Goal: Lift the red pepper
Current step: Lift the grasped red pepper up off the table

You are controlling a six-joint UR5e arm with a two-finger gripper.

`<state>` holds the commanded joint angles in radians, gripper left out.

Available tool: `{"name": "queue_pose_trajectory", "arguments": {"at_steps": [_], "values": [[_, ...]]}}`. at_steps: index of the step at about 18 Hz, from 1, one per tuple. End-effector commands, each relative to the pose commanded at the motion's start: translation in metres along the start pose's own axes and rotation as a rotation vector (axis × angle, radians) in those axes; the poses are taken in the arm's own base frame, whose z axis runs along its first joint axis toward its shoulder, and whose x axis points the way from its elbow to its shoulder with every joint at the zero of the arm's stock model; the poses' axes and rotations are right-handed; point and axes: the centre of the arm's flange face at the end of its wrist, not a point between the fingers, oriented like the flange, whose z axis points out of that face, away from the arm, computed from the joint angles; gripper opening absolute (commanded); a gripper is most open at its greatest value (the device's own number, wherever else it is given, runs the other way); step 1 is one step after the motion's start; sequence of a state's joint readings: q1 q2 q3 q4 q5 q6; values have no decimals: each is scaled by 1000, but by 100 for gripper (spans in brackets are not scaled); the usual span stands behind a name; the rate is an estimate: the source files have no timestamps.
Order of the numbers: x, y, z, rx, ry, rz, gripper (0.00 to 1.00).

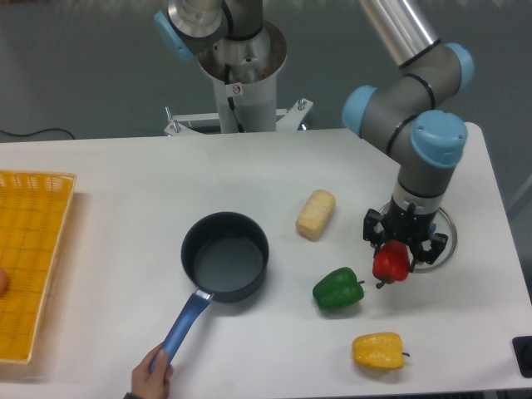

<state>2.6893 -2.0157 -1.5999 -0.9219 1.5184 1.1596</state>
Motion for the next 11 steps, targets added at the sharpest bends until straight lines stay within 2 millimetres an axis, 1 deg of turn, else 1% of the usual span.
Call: {"name": "queue_pose_trajectory", "arguments": {"at_steps": [2,5,8,11], "values": [[9,-11,1,-18,2,44,52],[18,-21,-6,-20,1,140,52],[18,-19,-7,-29,2,206,51],[19,-15,-5,-72,16,244,52]]}}
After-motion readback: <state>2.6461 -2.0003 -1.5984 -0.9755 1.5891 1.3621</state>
